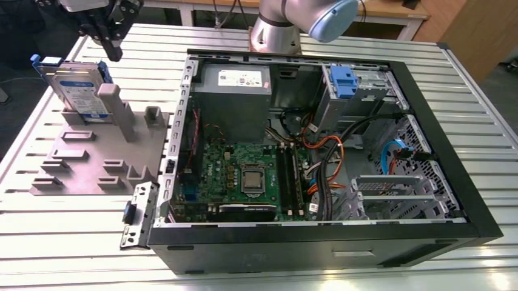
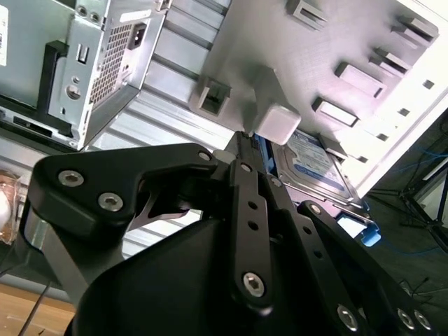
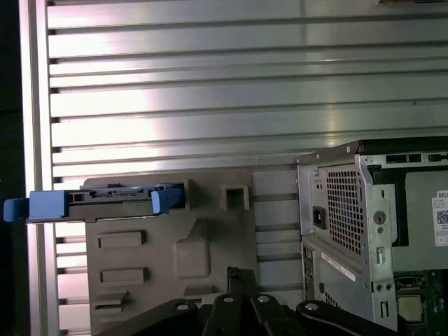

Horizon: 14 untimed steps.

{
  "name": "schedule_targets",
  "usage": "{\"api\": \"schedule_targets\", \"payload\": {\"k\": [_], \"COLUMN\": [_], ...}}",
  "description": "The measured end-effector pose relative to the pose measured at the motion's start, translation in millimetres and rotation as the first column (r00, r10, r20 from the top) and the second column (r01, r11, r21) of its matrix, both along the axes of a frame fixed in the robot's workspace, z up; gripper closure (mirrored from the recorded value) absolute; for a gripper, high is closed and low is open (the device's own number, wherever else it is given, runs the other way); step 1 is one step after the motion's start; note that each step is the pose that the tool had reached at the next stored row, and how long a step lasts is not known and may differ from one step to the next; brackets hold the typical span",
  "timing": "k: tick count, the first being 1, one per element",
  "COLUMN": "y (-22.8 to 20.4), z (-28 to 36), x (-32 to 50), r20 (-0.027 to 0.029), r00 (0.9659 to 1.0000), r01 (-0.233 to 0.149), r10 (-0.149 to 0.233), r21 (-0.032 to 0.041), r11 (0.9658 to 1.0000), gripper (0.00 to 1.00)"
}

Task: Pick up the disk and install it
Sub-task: 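Reach for the disk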

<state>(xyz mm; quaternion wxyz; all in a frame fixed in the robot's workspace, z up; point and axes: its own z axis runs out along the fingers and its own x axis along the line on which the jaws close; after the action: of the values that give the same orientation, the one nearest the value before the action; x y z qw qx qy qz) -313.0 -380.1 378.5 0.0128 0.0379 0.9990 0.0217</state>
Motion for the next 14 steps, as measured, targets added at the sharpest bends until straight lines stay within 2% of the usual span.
{"api": "schedule_targets", "payload": {"k": [4, 6, 14], "y": [0.4, 2.0, 2.1], "z": [-0.1, -0.1, -0.1], "x": [-2.6, -3.0, -3.9], "r20": [0.0001, 0.0, 0.0], "r00": [1.0, 1.0, 1.0], "r01": [0.0, 0.0, 0.0], "r10": [0.0, 0.0, 0.0], "r21": [0.0, 0.0, 0.0], "r11": [1.0, 1.0, 1.0], "gripper": [0.89, 0.89, 0.89]}}
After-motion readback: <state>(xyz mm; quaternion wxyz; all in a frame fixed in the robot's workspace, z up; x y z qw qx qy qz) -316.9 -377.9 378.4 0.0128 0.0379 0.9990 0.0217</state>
